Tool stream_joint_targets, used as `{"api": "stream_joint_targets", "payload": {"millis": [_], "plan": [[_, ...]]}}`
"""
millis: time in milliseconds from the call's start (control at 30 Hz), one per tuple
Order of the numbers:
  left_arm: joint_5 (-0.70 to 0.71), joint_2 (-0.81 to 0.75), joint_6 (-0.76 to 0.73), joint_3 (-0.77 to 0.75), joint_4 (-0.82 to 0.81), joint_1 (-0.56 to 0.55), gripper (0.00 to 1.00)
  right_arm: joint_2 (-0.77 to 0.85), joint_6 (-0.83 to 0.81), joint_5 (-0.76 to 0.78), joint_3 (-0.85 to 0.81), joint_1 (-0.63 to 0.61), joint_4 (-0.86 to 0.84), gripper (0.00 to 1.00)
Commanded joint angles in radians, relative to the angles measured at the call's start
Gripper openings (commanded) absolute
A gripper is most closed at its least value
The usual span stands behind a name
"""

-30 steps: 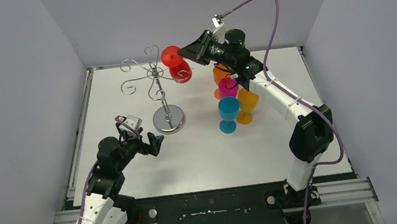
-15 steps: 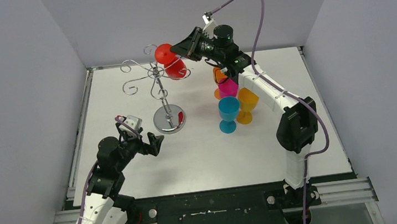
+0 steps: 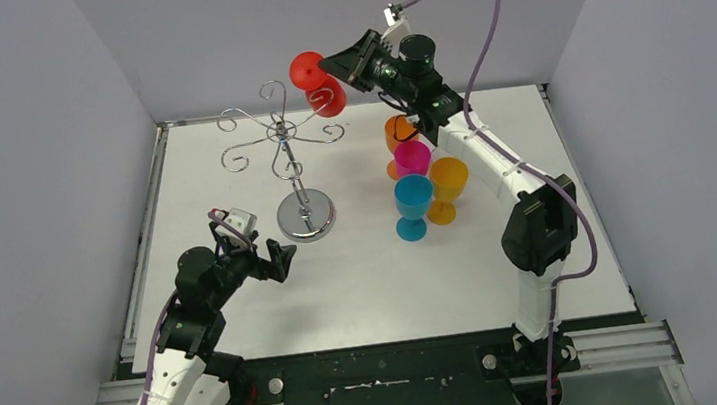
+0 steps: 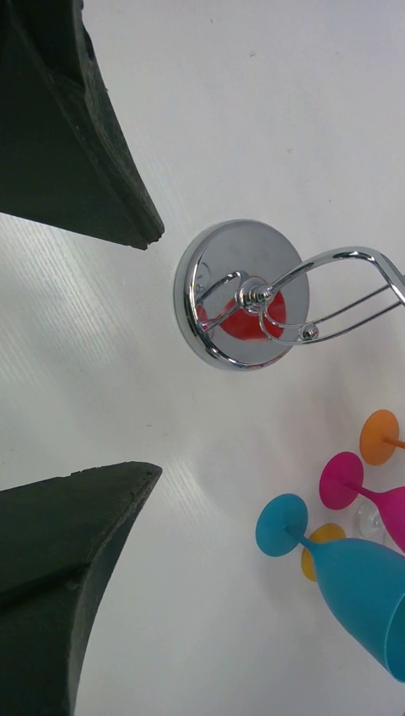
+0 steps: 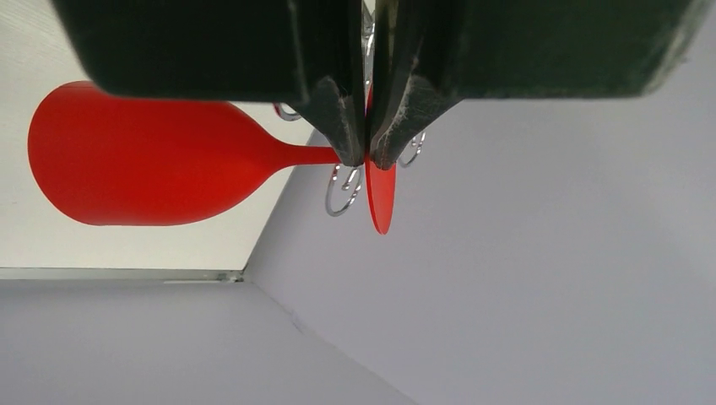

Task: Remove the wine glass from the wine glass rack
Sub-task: Pick up the wine glass from the wine rack.

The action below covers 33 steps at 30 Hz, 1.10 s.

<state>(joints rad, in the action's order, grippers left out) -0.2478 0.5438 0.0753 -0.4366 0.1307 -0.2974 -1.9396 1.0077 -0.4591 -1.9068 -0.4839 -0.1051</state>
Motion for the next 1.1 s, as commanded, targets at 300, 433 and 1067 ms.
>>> {"api": "stream_joint_targets", "payload": {"millis": [300,433,1067], "plan": [[0.065,-0.026,0.07,-0.078,-0.015,-0.004,0.97,0.301,-0.186,0.201,0.187,0.031,-0.011,0.0],[0.089,0.003,0.218,-0.154,0.062,-0.033,0.97,0.456,-0.213,0.221,0.329,0.032,0.027,0.0],[-0.295,0.003,0.647,-0.162,-0.084,-0.052,0.93,1.017,-0.269,0.021,0.798,0.027,0.184,0.0]]}}
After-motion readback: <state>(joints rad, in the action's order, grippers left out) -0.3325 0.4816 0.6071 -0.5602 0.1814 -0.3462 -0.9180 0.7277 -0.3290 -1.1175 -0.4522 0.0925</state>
